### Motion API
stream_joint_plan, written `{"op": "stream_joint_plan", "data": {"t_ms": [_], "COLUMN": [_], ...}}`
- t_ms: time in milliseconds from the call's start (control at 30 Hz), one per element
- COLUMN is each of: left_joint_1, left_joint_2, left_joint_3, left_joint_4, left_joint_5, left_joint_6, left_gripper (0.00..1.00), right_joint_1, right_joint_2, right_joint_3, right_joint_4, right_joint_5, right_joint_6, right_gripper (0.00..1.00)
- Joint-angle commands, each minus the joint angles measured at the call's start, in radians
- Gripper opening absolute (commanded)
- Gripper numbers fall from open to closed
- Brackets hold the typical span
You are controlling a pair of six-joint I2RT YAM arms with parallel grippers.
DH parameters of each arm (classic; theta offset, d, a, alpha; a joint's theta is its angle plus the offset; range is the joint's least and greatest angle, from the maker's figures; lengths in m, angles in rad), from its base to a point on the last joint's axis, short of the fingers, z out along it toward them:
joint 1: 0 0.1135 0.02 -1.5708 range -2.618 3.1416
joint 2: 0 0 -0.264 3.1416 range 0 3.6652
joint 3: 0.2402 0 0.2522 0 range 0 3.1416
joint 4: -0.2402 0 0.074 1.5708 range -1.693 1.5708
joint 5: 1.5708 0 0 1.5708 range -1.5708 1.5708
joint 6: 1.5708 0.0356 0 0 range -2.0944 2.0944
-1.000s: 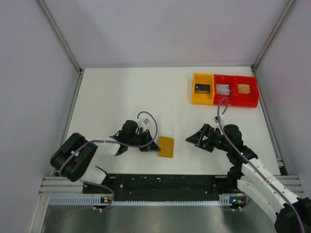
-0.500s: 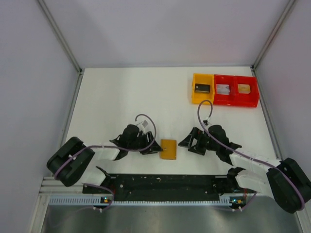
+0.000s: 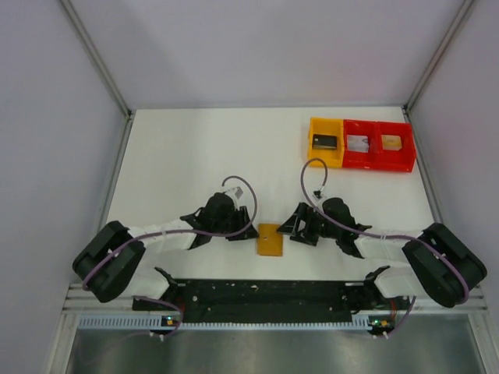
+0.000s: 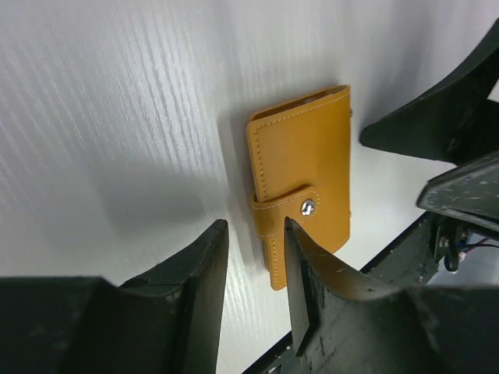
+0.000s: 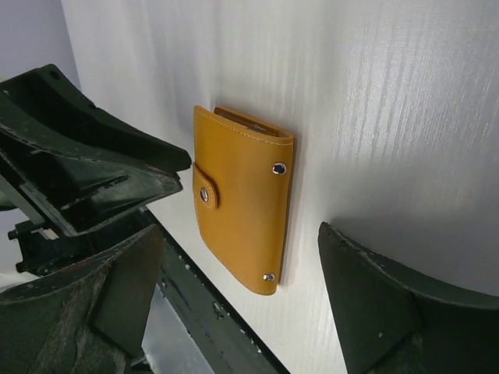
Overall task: Take the credit cards out of the card holder
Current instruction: Open the card holder at the center of the board.
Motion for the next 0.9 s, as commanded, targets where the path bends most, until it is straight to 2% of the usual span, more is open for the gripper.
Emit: {"op": "stream_joint_plan", "data": {"t_ms": [0, 267, 533, 767, 867], "left_joint_1": [-0.046, -0.094, -0.096, -0.096, -0.094], "left_joint_2": [0.059, 0.092, 0.135, 0.134, 0.134], "left_joint_3": [0.030, 0.042, 0.009, -0.004, 0.001], "left_joint_4": [0.000, -0.010, -0.006, 0.008, 0.008], "left_joint_5": [-0.033, -0.093, -0.121, -0.119, -0.119], "left_joint_6": [0.008, -0.001, -0.015, -0.026, -0.029], "left_gripper": [0.38, 0.36, 0.20, 0.18, 0.18], "right_joint_1": [0.025, 0.074, 0.092, 0.091, 0.091], "right_joint_2": [0.038, 0.090, 0.142, 0.136, 0.133], "right_joint_3": [0.007, 0.046, 0.052, 0.032, 0.018], "right_joint_4": [-0.083, -0.171, -0.188, -0.110, -0.048], "right_joint_5": [0.062, 0.094, 0.119, 0.091, 0.067], "right_joint_6": [-0.026, -0.042, -0.055, -0.046, -0.034], "right_gripper": [0.80, 0.77, 0.70, 0.56, 0.45]}}
